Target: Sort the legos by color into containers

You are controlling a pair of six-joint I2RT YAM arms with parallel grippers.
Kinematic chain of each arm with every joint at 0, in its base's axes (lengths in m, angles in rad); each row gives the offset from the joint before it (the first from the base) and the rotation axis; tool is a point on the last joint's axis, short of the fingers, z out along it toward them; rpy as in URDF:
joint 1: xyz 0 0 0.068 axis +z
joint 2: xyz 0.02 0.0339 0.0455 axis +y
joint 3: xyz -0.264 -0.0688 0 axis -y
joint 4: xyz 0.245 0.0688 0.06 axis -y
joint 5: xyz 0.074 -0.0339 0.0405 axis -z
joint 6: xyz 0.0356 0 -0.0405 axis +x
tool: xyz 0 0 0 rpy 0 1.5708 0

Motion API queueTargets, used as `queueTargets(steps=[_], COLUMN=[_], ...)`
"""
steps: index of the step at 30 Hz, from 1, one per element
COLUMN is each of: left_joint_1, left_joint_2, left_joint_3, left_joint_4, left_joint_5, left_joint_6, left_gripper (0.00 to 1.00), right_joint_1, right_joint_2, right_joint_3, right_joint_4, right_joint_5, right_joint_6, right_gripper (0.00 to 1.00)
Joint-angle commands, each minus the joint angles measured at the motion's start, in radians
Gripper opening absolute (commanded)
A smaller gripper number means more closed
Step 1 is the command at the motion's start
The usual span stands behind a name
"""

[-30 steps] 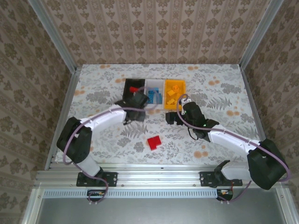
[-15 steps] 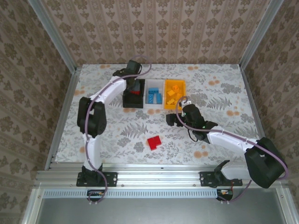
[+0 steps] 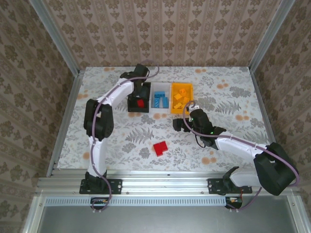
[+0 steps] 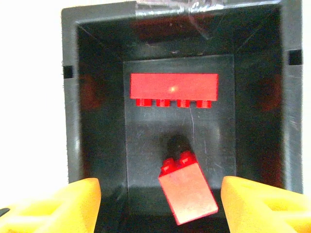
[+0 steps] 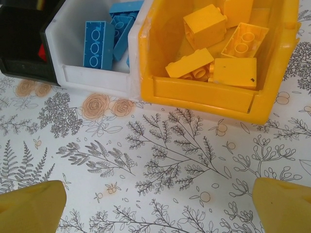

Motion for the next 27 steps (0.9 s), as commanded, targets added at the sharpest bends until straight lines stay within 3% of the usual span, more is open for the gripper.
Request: queueTargets(steps=[1, 6, 11, 13, 20, 27], left_joint_1=[-0.066, -0.240, -0.400, -0.451, -0.588, -0.632], left_joint_2=[-0.174, -0.432, -0.698, -0.760, -0.780, -0.679], left_joint_3=[-0.077, -0.422, -0.769, -0.850, -0.958, -0.950], left_joint_4=[-0.035, 0.086, 0.217, 0.204, 0.152, 0.237], left_joint_5=[0.009, 0.016, 0.068, 0.051, 0.055, 0.087], left_joint_6=[-0.035, -0.164, -0.405, -0.496, -0.673, -0.722], left_gripper=[0.74, 0.82, 0.98, 1.00, 0.99, 0.98], right_joint_1=[0.006, 0.006, 0.005, 0.006, 0.006, 0.006], right_joint_2=[-0.002, 0.014, -0.016, -0.030, -0.026, -0.023], right_joint_3=[-0.011, -0.011, -0.025, -0.036, -0.034, -0.034], right_joint_4=[0.029, 0.034, 0.029, 0.041, 0.042, 0.031], right_joint_5=[0.021, 0.061, 0.098, 0.110, 0.118, 0.162], right_joint_6=[0.025, 0.031, 0.037, 0.043, 0.053, 0.057], right_gripper=[1.00, 1.00, 1.00, 1.00, 1.00, 1.00])
